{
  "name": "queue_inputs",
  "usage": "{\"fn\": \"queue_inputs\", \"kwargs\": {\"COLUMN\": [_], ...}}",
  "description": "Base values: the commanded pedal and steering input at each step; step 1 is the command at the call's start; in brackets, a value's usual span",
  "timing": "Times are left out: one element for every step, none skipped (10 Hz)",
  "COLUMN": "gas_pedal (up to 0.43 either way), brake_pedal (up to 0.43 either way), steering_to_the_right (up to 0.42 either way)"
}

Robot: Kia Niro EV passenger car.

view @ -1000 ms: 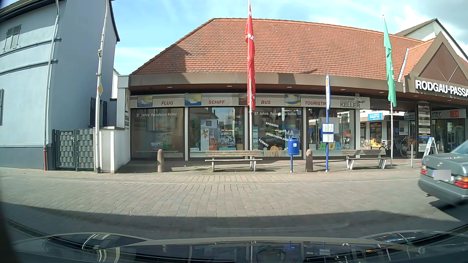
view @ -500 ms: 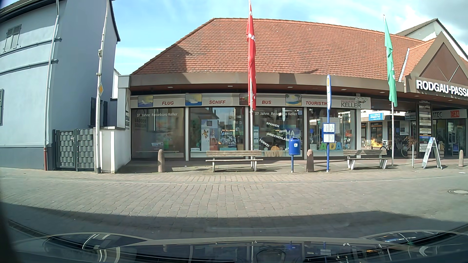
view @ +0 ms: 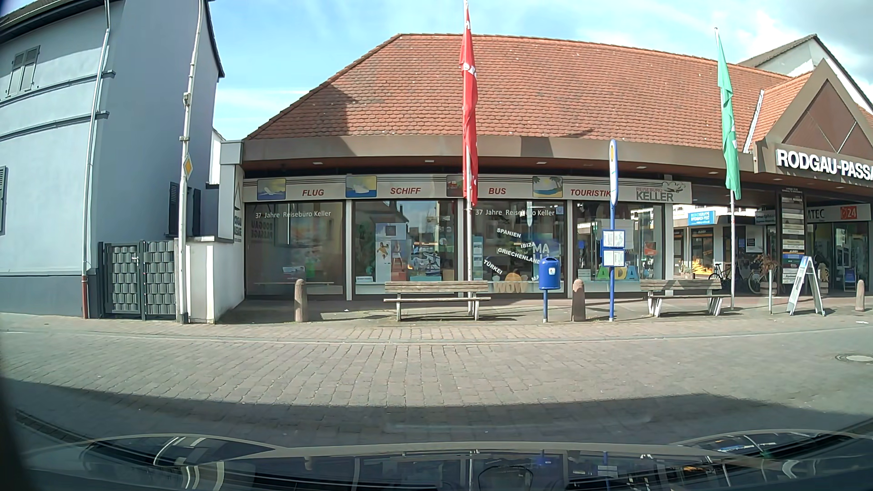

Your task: Follow the waypoints while adhering to traffic rules and regulations

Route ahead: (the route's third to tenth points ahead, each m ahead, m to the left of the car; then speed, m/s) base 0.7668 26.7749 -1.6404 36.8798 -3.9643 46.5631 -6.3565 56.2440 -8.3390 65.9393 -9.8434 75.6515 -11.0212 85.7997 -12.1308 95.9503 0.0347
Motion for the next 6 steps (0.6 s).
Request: {"fn": "queue_inputs", "kwargs": {"gas_pedal": [0.000, 0.000, 0.000, 0.000, 0.000, 0.000], "brake_pedal": [0.110, 0.110, 0.110, 0.098, 0.098, 0.091], "steering_to_the_right": [-0.323, -0.323, -0.323, -0.323, -0.323, -0.323]}}
